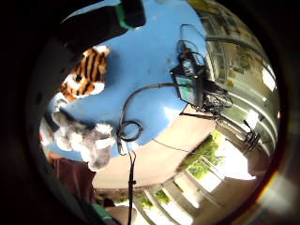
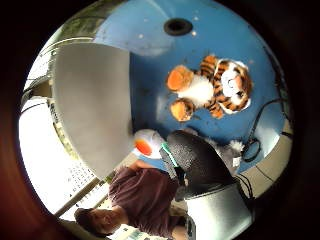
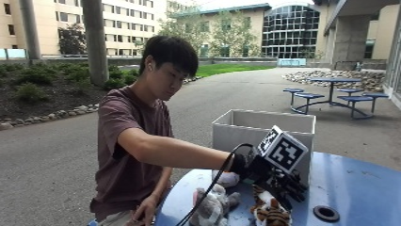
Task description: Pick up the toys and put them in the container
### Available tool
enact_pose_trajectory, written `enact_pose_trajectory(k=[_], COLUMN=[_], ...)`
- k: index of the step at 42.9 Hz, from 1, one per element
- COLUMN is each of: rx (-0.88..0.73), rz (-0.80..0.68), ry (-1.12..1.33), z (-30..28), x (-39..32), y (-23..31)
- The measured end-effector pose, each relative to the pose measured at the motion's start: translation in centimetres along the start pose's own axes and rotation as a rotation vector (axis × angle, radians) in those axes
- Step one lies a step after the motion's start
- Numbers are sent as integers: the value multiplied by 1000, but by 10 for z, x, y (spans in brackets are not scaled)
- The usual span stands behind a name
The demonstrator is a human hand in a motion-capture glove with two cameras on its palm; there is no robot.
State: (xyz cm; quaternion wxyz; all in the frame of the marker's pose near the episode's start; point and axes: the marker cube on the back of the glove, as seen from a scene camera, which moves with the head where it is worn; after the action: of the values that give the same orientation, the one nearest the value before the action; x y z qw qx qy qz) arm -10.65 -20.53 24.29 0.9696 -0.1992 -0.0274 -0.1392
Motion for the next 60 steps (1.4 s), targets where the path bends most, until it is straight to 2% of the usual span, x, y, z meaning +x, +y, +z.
enact_pose_trajectory(k=[7, 21, 39, 48, 55, 60], rx=[-95, 151, 342, 413, 300, 305], rz=[-74, -65, -92, -46, -29, -8], ry=[15, -11, -99, -179, -173, -157], z=[60, 79, 88, 80, 51, 17], x=[-13, -19, -17, -18, -9, -12], y=[-36, -61, -64, -73, -61, -40])
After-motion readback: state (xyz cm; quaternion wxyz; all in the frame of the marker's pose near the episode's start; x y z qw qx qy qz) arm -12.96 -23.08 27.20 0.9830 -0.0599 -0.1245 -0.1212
